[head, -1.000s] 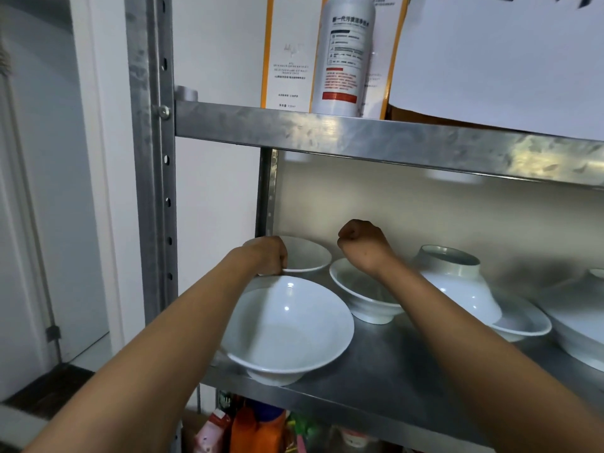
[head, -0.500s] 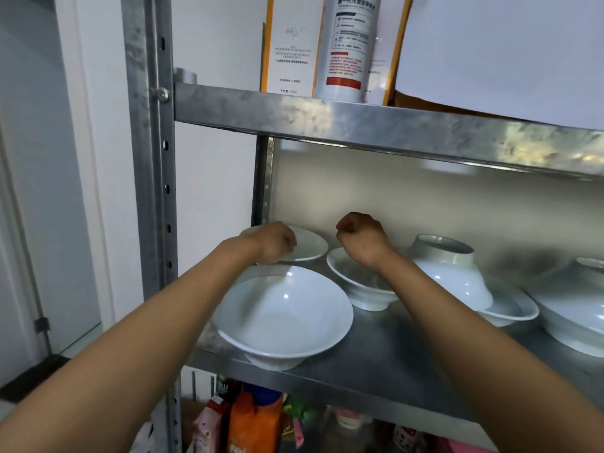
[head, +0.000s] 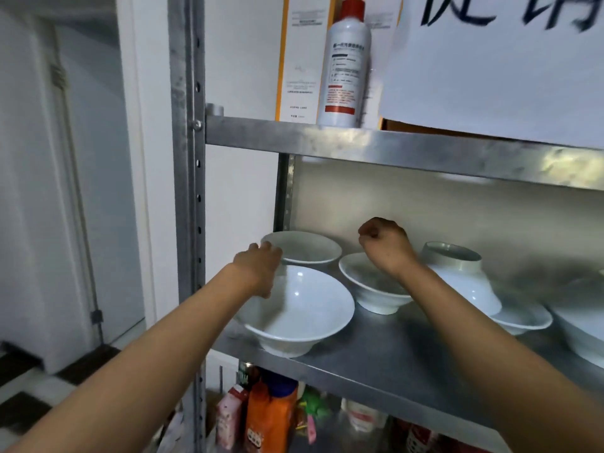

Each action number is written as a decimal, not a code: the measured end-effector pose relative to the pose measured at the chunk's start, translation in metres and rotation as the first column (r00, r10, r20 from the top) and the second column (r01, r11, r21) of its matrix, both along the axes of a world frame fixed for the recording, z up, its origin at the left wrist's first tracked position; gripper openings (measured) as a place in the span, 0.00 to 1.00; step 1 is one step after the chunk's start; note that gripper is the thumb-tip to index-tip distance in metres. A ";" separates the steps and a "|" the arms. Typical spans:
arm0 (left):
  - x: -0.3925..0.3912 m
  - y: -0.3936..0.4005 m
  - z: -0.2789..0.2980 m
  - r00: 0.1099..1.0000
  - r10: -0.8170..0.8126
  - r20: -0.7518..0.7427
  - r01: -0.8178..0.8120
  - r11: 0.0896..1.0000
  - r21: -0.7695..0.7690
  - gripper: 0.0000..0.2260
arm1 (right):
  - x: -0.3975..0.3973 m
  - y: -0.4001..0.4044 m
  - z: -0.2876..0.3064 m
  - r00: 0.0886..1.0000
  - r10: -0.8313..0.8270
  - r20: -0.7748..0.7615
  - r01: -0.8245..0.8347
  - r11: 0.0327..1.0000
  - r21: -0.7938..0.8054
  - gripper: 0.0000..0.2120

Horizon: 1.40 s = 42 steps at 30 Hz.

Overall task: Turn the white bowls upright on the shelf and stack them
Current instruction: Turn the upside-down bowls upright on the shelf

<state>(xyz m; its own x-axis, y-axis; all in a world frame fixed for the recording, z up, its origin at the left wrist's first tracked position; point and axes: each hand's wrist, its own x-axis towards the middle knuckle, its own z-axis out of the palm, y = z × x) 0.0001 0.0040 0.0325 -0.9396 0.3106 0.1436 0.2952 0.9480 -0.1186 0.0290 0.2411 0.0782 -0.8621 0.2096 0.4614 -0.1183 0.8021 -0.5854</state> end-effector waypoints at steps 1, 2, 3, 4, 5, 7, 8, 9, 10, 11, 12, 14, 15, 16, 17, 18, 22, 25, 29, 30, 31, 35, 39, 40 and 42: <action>0.000 0.001 -0.006 1.000 0.024 -0.009 -0.024 1.000 -0.002 0.35 | 0.002 0.001 0.000 1.000 0.013 -0.005 -0.013 0.998 -0.060 0.10; -0.001 0.003 -0.011 0.999 0.043 -0.021 -0.043 0.999 0.000 0.32 | 0.003 0.002 -0.001 1.000 0.022 -0.010 -0.023 0.993 -0.118 0.10; -0.002 0.005 -0.012 0.997 0.061 -0.037 -0.061 0.998 0.004 0.30 | 0.004 0.004 -0.001 0.999 0.028 -0.022 -0.031 0.987 -0.155 0.09; -0.003 0.006 -0.011 0.996 0.075 -0.050 -0.074 0.997 0.007 0.29 | 0.005 0.006 0.000 0.999 0.030 -0.034 -0.035 0.985 -0.168 0.09; -0.004 0.008 -0.009 0.995 0.083 -0.062 -0.082 0.997 0.010 0.30 | 0.006 0.010 0.000 0.998 0.028 -0.048 -0.036 0.984 -0.177 0.10; -0.007 0.009 -0.003 0.992 0.097 -0.076 -0.096 0.995 0.016 0.32 | 0.009 0.018 0.001 0.997 0.015 -0.073 -0.030 0.979 -0.201 0.09; -0.007 0.010 -0.002 0.990 0.113 -0.081 -0.111 0.994 0.019 0.33 | 0.011 0.024 0.001 0.997 0.011 -0.083 -0.028 0.978 -0.207 0.10; -0.008 0.009 -0.001 0.988 0.133 -0.080 -0.131 0.991 0.028 0.34 | 0.014 0.029 0.001 0.996 0.012 -0.089 -0.030 0.979 -0.199 0.10; -0.009 0.009 -0.002 0.985 0.156 -0.070 -0.153 0.987 0.038 0.34 | 0.017 0.034 0.000 0.996 0.018 -0.092 -0.035 0.982 -0.186 0.11; -0.009 0.008 -0.003 0.982 0.181 -0.062 -0.179 0.983 0.041 0.33 | 0.021 0.038 -0.001 0.995 0.027 -0.099 -0.043 0.985 -0.169 0.11; -0.009 0.008 -0.004 0.977 0.204 -0.065 -0.202 0.979 0.037 0.32 | 0.024 0.042 -0.002 0.993 0.030 -0.112 -0.047 0.988 -0.147 0.11; -0.009 0.011 -0.002 0.971 0.223 -0.090 -0.221 0.975 0.026 0.28 | 0.029 0.051 0.000 0.987 0.003 -0.160 -0.018 0.996 -0.088 0.11; -0.008 0.016 0.000 0.971 0.215 -0.105 -0.213 0.977 0.031 0.26 | 0.032 0.057 0.001 0.982 -0.019 -0.186 0.009 0.998 -0.057 0.11; -0.006 0.023 0.003 0.972 0.198 -0.125 -0.193 0.980 0.051 0.25 | 0.035 0.063 0.003 0.977 -0.040 -0.208 0.034 0.999 -0.032 0.12; -0.004 0.030 0.008 0.973 0.174 -0.148 -0.163 0.983 0.083 0.24 | 0.038 0.069 0.003 0.972 -0.064 -0.228 0.066 0.998 -0.001 0.13; -0.001 0.040 0.012 0.975 0.135 -0.178 -0.114 0.986 0.123 0.23 | 0.041 0.077 0.002 0.963 -0.104 -0.249 0.120 0.991 0.049 0.13; 0.018 0.085 0.027 0.952 -0.055 -0.302 0.139 0.954 0.264 0.21 | 0.045 0.110 -0.007 0.939 -0.309 -0.152 0.342 0.891 0.298 0.19; 0.042 0.121 0.036 0.920 -0.175 -0.351 0.302 0.887 0.349 0.20 | 0.048 0.128 -0.017 0.909 -0.382 0.167 0.332 0.906 0.263 0.24; 0.069 0.158 0.035 0.861 -0.276 -0.427 0.419 0.861 0.289 0.20 | 0.053 0.139 -0.027 0.938 -0.263 0.225 0.249 0.964 0.092 0.26; 0.074 0.166 0.033 0.856 -0.292 -0.426 0.430 0.860 0.273 0.20 | 0.055 0.140 -0.027 0.951 -0.236 0.201 0.230 0.972 0.052 0.26; 0.079 0.172 0.031 0.856 -0.300 -0.421 0.436 0.857 0.274 0.21 | 0.057 0.141 -0.026 0.961 -0.216 0.172 0.217 0.976 0.012 0.25; 0.095 0.184 0.029 0.873 -0.294 -0.388 0.449 0.794 0.410 0.21 | 0.069 0.135 -0.022 0.980 -0.188 0.070 0.195 0.972 -0.127 0.17; 0.105 0.186 0.028 0.881 -0.293 -0.370 0.452 0.754 0.477 0.19 | 0.086 0.133 -0.021 0.981 -0.192 -0.037 0.180 0.962 -0.203 0.16; 0.106 0.186 0.028 0.892 -0.279 -0.356 0.436 0.740 0.512 0.19 | 0.091 0.132 -0.019 0.981 -0.176 -0.078 0.154 0.960 -0.232 0.14; 0.110 0.185 0.031 0.924 -0.226 -0.310 0.377 0.682 0.626 0.19 | 0.104 0.129 -0.013 0.976 -0.143 -0.162 0.088 0.948 -0.306 0.09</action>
<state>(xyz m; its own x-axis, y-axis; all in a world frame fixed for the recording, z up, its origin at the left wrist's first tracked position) 0.1102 0.1889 0.0631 -0.7408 0.3240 0.5885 0.6216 0.6628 0.4175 0.1326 0.3706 0.0655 -0.7325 0.4529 0.5083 -0.1603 0.6109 -0.7753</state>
